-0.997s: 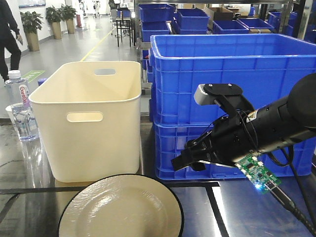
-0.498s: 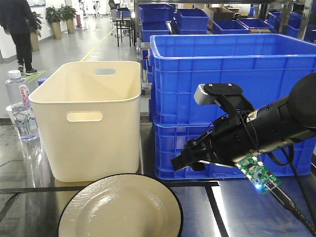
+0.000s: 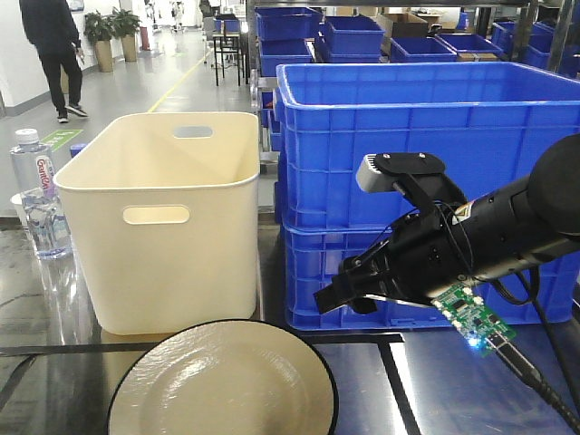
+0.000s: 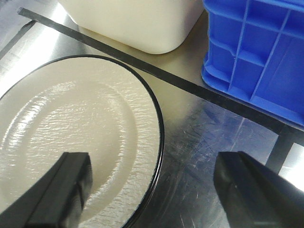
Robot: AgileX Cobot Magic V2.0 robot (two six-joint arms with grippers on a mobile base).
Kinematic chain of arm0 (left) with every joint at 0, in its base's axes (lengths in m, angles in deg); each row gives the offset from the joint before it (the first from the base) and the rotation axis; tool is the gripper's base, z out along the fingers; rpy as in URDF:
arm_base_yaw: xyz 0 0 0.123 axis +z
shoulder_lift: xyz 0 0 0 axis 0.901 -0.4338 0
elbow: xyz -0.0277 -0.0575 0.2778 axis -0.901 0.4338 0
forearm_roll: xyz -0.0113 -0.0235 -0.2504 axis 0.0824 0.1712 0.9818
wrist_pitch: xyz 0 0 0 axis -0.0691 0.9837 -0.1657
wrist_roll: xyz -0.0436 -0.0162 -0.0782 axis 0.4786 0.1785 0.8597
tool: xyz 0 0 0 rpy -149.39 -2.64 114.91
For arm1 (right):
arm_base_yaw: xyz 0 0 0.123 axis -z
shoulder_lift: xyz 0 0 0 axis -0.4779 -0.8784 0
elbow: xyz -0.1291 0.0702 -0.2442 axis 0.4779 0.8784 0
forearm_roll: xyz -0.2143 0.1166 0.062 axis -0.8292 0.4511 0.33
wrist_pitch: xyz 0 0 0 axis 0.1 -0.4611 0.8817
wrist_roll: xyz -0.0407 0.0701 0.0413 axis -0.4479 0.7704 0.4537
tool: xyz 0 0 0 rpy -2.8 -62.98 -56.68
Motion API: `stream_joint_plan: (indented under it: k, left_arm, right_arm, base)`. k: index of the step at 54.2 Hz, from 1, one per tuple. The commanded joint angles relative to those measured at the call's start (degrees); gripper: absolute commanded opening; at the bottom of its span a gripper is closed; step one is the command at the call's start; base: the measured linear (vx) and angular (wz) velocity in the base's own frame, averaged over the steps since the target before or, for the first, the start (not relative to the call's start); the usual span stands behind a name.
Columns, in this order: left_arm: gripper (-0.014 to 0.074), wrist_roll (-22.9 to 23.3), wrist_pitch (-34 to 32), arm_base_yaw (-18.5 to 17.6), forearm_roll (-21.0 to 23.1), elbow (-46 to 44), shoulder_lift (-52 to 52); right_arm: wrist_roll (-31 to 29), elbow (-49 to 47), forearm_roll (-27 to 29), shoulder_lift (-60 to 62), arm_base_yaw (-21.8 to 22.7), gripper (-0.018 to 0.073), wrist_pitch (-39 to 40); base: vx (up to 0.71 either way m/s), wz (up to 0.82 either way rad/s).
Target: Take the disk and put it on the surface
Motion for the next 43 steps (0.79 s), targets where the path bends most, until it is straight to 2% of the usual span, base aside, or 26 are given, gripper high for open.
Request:
stream_joint_plan:
  k: [1,12,17,22,26,32,43]
  left_arm:
    - [-0.0008,8.51,-5.69,-0.10,-8.73,0.63,1.93]
    - [-0.0008,21.68,-12.82,-0.10,-26.91,14.19,15.23]
    - [-0.0008,28.37,-14.94,-0.10,-32.96,19.48,14.45]
    - [-0.0008,32.70,-17.67,-0.10,-39.38,24.51,14.50]
    - [-0.0008,32.95,-25.27,-0.10,-41.35,29.27,15.04]
    - [-0.0008,34.67,-37.59,-0.10,-41.19,35.72,14.96]
    - [-0.0008,35.44,-33.43,-0.26,-41.27,35.17,14.96]
  right_arm:
    - [-0.16,-1.96,0.90,2.44,0.24,0.0582,3.13]
    - [-0.16,-1.96,0.90,2.44,0.24,0.0582,3.13]
    - [-0.16,-1.96,0.91,2.32,0.24,0.0582,2.88]
    - [-0.16,-1.96,0.98,2.12,0.24,0.0582,2.82]
    - [-0.16,-1.96,0.92,2.12,0.24,0.0582,2.67]
    - [-0.16,-1.96,1.05,2.12,0.24,0.0582,2.66]
    - [-0.16,-1.96,1.03,2.12,0.24,0.0582,2.78]
  base:
    - [0.00,0.00]
    - [0.00,0.00]
    - [0.00,0.00]
    - [0.00,0.02]
    - [0.00,0.00]
    - [0.00,0.00]
    - [0.00,0.00]
